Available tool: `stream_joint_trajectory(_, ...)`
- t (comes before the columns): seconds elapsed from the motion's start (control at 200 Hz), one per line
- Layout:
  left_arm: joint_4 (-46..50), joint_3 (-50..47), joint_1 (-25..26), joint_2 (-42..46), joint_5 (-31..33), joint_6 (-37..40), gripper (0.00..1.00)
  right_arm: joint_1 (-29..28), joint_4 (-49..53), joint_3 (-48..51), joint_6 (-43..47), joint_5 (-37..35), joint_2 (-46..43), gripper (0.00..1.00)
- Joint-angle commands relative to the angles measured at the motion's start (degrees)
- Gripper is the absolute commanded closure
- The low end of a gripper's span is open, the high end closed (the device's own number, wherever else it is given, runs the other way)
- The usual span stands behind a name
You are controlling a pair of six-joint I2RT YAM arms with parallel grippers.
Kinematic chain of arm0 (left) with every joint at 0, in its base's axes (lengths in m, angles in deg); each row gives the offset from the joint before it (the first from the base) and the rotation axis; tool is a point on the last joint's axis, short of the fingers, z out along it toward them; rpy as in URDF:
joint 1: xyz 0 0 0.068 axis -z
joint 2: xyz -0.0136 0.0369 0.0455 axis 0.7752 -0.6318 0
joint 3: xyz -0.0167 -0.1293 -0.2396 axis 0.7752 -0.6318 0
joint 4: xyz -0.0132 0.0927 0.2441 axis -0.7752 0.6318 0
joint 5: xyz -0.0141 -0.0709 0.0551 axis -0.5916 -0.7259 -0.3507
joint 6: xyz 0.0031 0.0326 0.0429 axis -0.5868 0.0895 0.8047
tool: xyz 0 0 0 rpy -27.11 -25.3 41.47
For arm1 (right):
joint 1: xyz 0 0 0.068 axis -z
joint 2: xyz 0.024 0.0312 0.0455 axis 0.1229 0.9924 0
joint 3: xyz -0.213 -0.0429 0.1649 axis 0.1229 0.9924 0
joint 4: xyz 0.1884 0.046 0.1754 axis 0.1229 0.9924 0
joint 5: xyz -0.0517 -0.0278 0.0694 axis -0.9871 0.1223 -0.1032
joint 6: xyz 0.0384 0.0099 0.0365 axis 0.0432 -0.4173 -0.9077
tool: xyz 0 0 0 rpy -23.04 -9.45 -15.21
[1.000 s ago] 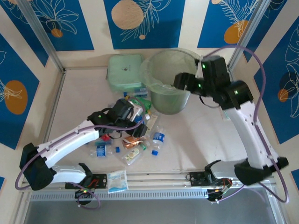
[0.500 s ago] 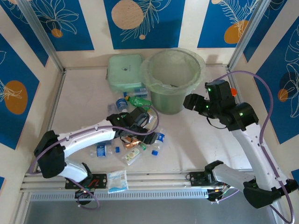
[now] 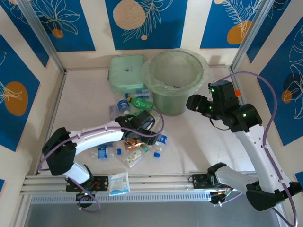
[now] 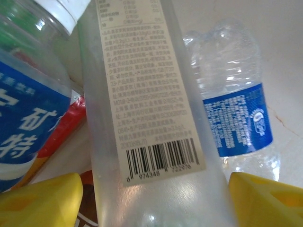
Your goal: Put the plastic bottles in the bin
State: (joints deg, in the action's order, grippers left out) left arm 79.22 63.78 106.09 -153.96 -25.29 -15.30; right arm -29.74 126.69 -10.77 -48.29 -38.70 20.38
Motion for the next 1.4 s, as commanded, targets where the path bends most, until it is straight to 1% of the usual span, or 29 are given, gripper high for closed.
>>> stream_joint_trajectory(0.0,-0.2,0.66,0.45,-1.81,1.4,-0.16,0.25,0.35,0.07,-0.34,-0.7,1.34,-0.69,0.22)
stream_joint_trajectory(0.13,0.02,0.75,0.46,-2.05,0.95,-0.18,0.35,0.62,0.24,-0.68,-0.59,1.3,-0.69,0.22)
stream_joint_trajectory(0.26,1.29,1.0,0.46,-1.42,0.33,0.4,0.4,0.7,0.13,-0.5,-0.77,1.32,-0.77,0.22)
stream_joint_trajectory(0.32,2.28,1.38,0.57,-0.98,0.24,0.86,0.45,0.69,0.03,-0.28,-0.94,1.23,-0.86,0.22)
stream_joint_trajectory(0.525,6.49,2.67,1.25,3.52,-0.26,2.74,0.5,1.96,-0.48,1.34,-1.38,0.71,-1.69,0.22)
stream_joint_trajectory(0.63,10.17,3.69,1.86,7.52,-1.97,4.42,0.51,3.69,-0.49,1.94,-1.39,1.26,-2.3,0.22)
stream_joint_trajectory(0.715,13.39,4.48,2.28,11.39,-5.1,6.0,0.5,4.92,-0.34,1.94,-1.0,1.29,-2.77,0.22)
stream_joint_trajectory(0.875,19.46,6.82,2.48,18.23,-14.61,8.83,0.49,8.1,0.33,1.18,-0.34,1.87,-3.66,0.22)
stream_joint_trajectory(0.99,24.83,8.81,2.48,22.38,-18.88,11.48,0.51,10.54,1.07,0.38,0.28,2.83,-4.23,0.22)
stream_joint_trajectory(1.08,28.15,10.98,2.48,25.19,-20.15,13.34,0.52,11.96,1.59,-0.16,0.68,3.44,-4.71,0.22)
stream_joint_trajectory(1.22,29.94,15.2,2.43,27.6,-20.6,16.69,0.5,13.38,2.13,-0.89,0.81,4.13,-5.42,0.22)
stream_joint_trajectory(1.3,28.19,17.8,2.24,27.37,-19.37,16.8,0.5,13.74,2.33,-1.07,0.81,4.38,-5.86,0.22)
stream_joint_trajectory(1.396,23.79,20.61,1.87,25.98,-20.45,16.87,0.49,13.93,2.66,-0.9,0.9,4.55,-6.38,0.22)
